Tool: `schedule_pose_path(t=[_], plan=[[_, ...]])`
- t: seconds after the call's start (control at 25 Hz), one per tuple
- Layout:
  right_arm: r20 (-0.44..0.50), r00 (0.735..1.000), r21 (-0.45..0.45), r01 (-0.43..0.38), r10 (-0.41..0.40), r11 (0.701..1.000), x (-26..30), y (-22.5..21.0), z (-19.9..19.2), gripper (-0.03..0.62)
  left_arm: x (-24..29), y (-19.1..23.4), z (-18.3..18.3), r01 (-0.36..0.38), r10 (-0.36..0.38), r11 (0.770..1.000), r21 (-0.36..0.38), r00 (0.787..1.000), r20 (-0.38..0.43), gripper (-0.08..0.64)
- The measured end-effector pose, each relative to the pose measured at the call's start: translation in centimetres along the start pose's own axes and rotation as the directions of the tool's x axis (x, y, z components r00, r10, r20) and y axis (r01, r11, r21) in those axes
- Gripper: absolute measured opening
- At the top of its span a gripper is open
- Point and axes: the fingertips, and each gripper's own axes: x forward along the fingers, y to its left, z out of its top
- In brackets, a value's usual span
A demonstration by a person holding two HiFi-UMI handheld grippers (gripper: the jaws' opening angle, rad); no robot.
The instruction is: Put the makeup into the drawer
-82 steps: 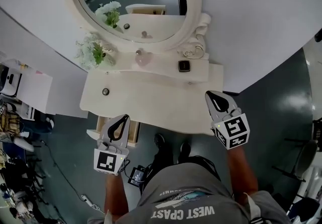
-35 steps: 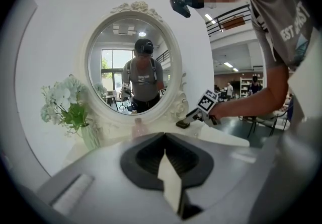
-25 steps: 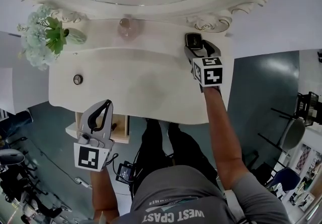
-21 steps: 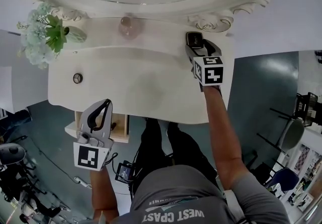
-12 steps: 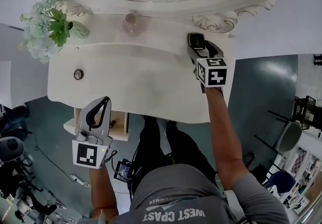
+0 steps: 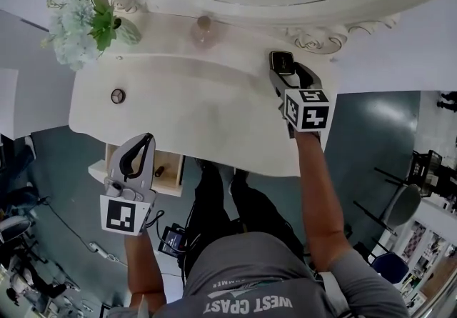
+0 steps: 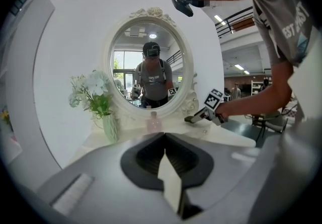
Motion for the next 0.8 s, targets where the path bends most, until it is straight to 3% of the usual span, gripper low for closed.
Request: schedule_pose_path(t=[0.44,0.8], plan=[[0.016,0.995,-0.073,-0.101,0.102,0.992,-0.5,6.4,2.7,0.295,-3.7,3.1,-1.6,-0.107,0.109,0.993,-0.043,0.993,0.035,0.002],[0.004,0.977,-0.162,-0.211,0.214,0.964,-0.8,13.8,4.0,0.295,-7.8,5.5,-4.2,-0.207,0.209,0.974,-0.089,0.978,0.014,0.002]])
